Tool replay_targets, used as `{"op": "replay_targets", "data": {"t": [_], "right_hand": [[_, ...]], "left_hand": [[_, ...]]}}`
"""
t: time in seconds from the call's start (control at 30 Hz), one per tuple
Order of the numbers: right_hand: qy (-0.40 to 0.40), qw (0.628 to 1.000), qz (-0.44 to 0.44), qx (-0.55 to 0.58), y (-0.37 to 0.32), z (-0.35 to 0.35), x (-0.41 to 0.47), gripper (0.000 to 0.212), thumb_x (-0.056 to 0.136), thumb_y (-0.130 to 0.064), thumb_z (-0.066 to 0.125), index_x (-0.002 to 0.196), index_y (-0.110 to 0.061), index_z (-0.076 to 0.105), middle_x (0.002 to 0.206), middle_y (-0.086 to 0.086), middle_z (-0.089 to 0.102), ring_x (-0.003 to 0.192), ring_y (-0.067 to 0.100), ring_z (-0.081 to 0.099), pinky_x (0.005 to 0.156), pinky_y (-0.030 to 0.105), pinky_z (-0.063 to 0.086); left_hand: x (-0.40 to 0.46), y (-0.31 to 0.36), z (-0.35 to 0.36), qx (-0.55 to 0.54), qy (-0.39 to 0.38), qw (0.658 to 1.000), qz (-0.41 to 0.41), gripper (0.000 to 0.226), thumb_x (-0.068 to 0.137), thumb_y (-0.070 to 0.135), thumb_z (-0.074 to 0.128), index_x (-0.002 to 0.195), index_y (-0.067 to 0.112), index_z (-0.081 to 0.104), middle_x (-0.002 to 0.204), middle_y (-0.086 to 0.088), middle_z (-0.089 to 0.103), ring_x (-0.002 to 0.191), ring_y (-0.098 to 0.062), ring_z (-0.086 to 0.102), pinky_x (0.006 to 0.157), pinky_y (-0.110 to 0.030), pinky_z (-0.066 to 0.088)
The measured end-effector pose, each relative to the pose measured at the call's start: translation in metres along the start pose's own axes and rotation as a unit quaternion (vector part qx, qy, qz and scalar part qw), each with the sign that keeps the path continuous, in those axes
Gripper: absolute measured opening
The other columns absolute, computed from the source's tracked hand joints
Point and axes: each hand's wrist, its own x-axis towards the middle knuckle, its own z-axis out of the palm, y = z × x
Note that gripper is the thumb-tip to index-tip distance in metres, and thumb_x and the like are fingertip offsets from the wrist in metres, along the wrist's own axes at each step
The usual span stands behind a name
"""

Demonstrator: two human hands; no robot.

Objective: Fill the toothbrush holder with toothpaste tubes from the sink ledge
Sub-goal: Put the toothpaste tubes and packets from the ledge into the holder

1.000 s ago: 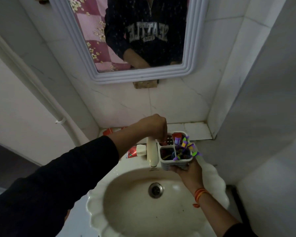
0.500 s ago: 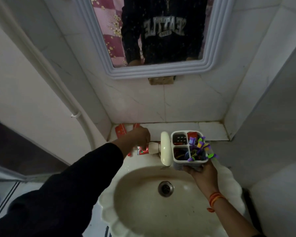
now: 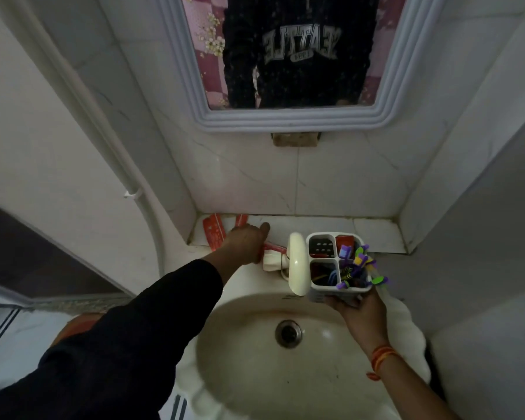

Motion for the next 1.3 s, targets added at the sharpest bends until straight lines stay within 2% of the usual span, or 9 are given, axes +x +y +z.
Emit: {"op": "replay_targets", "data": {"t": [0.17,0.27,0.47,0.63,0.83,0.93,1.07,1.17,1.3], "right_hand": [[0.006,1.000,0.006,0.000,0.000,0.000,-0.001,0.071,0.059,-0.004,0.094,0.102,-0.047,0.058,0.114,0.003,0.071,0.114,0.027,0.065,0.103,0.051,0.051],[0.007,1.000,0.021,0.017,0.003,0.001,0.001,0.072,0.057,-0.003,0.094,0.102,-0.048,0.061,0.113,-0.002,0.072,0.115,0.027,0.065,0.102,0.055,0.052],[0.010,0.999,0.030,0.020,-0.001,0.001,-0.002,0.071,0.060,-0.004,0.093,0.105,-0.048,0.060,0.111,-0.009,0.070,0.116,0.024,0.065,0.102,0.055,0.052],[0.004,0.999,0.038,0.017,0.003,0.001,-0.003,0.072,0.058,-0.009,0.094,0.106,-0.051,0.062,0.114,-0.015,0.070,0.114,0.018,0.066,0.099,0.054,0.055],[0.009,1.000,0.021,0.021,0.013,0.003,0.001,0.077,0.042,-0.044,0.091,0.111,-0.057,0.059,0.120,-0.012,0.070,0.117,0.016,0.065,0.099,0.053,0.055],[0.004,1.000,0.018,0.002,0.007,0.002,-0.001,0.072,0.045,-0.044,0.090,0.110,-0.051,0.061,0.117,-0.008,0.072,0.114,0.017,0.066,0.097,0.049,0.057],[-0.015,0.999,0.034,-0.024,0.002,-0.001,-0.004,0.063,0.060,-0.037,0.093,0.115,-0.027,0.064,0.107,-0.003,0.072,0.100,0.017,0.068,0.095,0.050,0.057],[-0.001,0.999,0.033,0.001,0.003,-0.001,-0.003,0.072,0.046,-0.050,0.093,0.112,-0.049,0.062,0.116,-0.009,0.071,0.113,0.016,0.066,0.095,0.044,0.057],[0.011,1.000,0.004,-0.016,0.002,-0.001,-0.006,0.063,0.060,-0.022,0.096,0.105,-0.047,0.060,0.114,-0.004,0.072,0.109,0.016,0.066,0.094,0.039,0.055]], "left_hand": [[0.013,-0.006,-0.038,-0.152,0.051,0.987,0.003,0.029,0.074,0.016,0.081,0.102,0.014,0.072,0.101,-0.010,0.072,0.093,-0.027,0.068,0.080,-0.031,0.054],[0.014,-0.001,-0.065,-0.182,0.057,0.981,0.039,0.022,0.083,0.015,0.077,0.105,0.010,0.078,0.104,-0.009,0.075,0.098,-0.024,0.069,0.088,-0.031,0.054],[-0.010,0.033,-0.126,-0.217,0.214,0.948,0.090,0.025,0.090,0.016,0.070,0.113,0.010,0.078,0.112,-0.008,0.078,0.101,-0.019,0.073,0.096,-0.032,0.057],[-0.044,0.062,-0.176,-0.239,0.288,0.913,0.166,0.020,0.090,0.021,0.073,0.106,0.011,0.081,0.097,-0.003,0.081,0.081,-0.008,0.074,0.077,-0.019,0.058],[-0.038,0.092,-0.154,-0.184,0.158,0.955,0.170,0.021,0.087,0.021,0.076,0.104,0.011,0.082,0.098,-0.003,0.081,0.083,-0.009,0.076,0.087,-0.028,0.061],[-0.023,0.099,-0.132,-0.143,0.073,0.975,0.152,0.020,0.085,0.018,0.076,0.103,0.013,0.082,0.099,-0.001,0.081,0.090,-0.012,0.075,0.089,-0.029,0.059],[-0.012,0.096,-0.117,-0.140,0.018,0.981,0.129,0.018,0.079,0.019,0.082,0.097,0.018,0.084,0.095,0.003,0.081,0.091,-0.009,0.072,0.084,-0.023,0.057],[-0.006,0.076,-0.116,-0.236,0.014,0.969,0.067,0.020,0.073,0.028,0.088,0.092,0.021,0.085,0.089,0.005,0.081,0.085,-0.005,0.074,0.069,-0.006,0.047],[0.007,0.035,-0.105,-0.298,0.027,0.953,-0.049,0.020,0.075,0.023,0.087,0.092,0.012,0.084,0.087,-0.004,0.081,0.084,-0.015,0.078,0.083,-0.027,0.061]]}}
